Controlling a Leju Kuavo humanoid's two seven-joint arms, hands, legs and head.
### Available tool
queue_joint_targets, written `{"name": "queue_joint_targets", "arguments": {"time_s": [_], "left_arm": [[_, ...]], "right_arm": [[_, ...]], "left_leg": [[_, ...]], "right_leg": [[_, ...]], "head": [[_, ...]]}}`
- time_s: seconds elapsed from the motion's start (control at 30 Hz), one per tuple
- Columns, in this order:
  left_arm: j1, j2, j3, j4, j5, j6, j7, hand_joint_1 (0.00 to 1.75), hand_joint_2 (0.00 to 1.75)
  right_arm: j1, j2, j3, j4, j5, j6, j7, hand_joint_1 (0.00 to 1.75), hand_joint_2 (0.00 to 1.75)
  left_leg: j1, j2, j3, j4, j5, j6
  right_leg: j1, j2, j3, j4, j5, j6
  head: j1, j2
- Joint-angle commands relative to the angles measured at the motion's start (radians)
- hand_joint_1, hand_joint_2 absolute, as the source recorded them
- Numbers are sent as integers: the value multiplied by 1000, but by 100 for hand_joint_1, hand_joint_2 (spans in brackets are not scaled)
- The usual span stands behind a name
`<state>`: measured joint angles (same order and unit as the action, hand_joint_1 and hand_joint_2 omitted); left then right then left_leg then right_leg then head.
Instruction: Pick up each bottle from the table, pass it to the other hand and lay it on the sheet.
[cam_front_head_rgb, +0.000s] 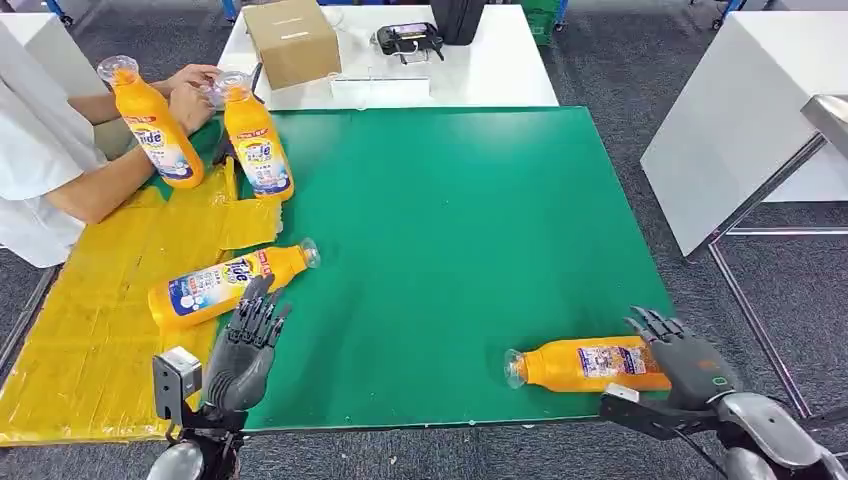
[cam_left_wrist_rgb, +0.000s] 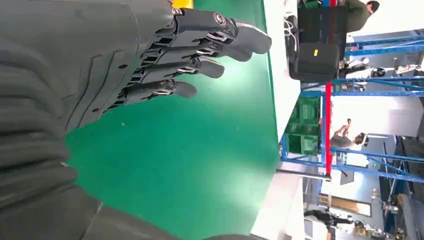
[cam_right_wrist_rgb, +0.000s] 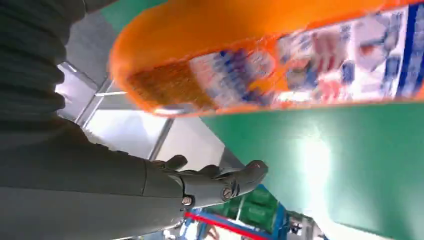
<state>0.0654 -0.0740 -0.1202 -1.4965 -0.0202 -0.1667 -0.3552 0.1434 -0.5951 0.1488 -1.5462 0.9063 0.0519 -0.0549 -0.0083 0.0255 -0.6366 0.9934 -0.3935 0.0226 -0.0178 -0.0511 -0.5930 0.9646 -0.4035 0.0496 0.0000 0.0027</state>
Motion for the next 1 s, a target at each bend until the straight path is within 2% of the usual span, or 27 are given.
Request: {"name": "queue_joint_targets", "arguments": {"time_s": [0.03, 0.23, 0.27, 0.33, 0.37, 0.4, 0.47, 0.53, 0.67, 0.87, 0.93, 1.0], "left_arm": [[-36, -5, -26, 68, 5, 4, 9, 0, 175], [-46, -10, -36, 71, 13, 3, 16, 0, 175], [-49, -10, -37, 73, 14, 3, 17, 0, 175], [-54, -11, -39, 78, 17, 1, 18, 0, 175], [-59, -11, -41, 83, 18, 1, 18, 0, 175], [-64, -11, -44, 87, 18, 0, 18, 0, 175], [-67, -11, -46, 88, 18, 0, 18, 0, 175], [-70, -10, -48, 92, 22, -1, 19, 0, 175], [-85, -9, -52, 114, 27, 0, 20, 0, 175], [-84, -8, -50, 114, 28, 1, 20, 0, 175], [-83, -8, -50, 113, 29, 1, 20, 0, 175], [-80, -8, -49, 108, 30, 2, 20, 0, 175]], "right_arm": [[-116, 98, 107, 186, 48, -19, 29, 0, 175], [-267, 223, 180, 398, 194, -101, 63, 0, 175], [-283, 237, 188, 421, 206, -111, 67, 0, 175], [-308, 259, 200, 460, 211, -106, 70, 0, 175], [-322, 264, 212, 486, 216, -97, 70, 63, 175], [-334, 266, 222, 513, 221, -89, 72, 164, 175], [-342, 265, 230, 538, 225, -88, 74, 164, 175], [-351, 260, 241, 563, 226, -83, 75, 175, 175], [-375, 242, 268, 629, 233, -58, 87, 175, 175], [-378, 239, 268, 630, 232, -56, 86, 175, 175], [-378, 239, 270, 625, 231, -55, 86, 175, 175], [-380, 245, 258, 607, 206, -64, 78, 175, 175]], "left_leg": [[3, -1, 8, -2, -3, -2], [3, 3, 9, -2, -3, -2], [2, 2, 4, -2, -1, -1], [4, 4, 10, -2, -3, -3], [4, 3, 10, -2, -2, -3], [3, 3, 7, -2, -1, -2], [3, 2, 8, -2, -1, -2], [3, 1, 9, -1, -1, -2], [3, 0, 10, -2, 0, -1], [3, -2, 14, -2, 0, -2], [2, 0, 14, -1, -1, -1], [3, -1, 17, -1, -2, -2]], "right_leg": [[2, 5, 9, -3, -2, -3], [2, 10, 10, -4, 0, -3], [2, 5, 4, -3, 1, -1], [3, 10, 10, -4, 0, -3], [3, 10, 10, -4, 0, -3], [2, 7, 6, -3, 1, -2], [2, 7, 7, -3, 0, -2], [2, 6, 8, -3, 0, -3], [2, 5, 10, -3, 0, -2], [2, 3, 13, -3, 0, -3], [1, 3, 4, -2, -2, -4], [2, 3, 7, -3, -3, -5]], "head": [[0, 0], [0, 0], [0, 0], [0, 0], [0, 0], [0, 0], [0, 0], [1, 0], [1, 0], [1, 0], [1, 0], [1, 0]]}}
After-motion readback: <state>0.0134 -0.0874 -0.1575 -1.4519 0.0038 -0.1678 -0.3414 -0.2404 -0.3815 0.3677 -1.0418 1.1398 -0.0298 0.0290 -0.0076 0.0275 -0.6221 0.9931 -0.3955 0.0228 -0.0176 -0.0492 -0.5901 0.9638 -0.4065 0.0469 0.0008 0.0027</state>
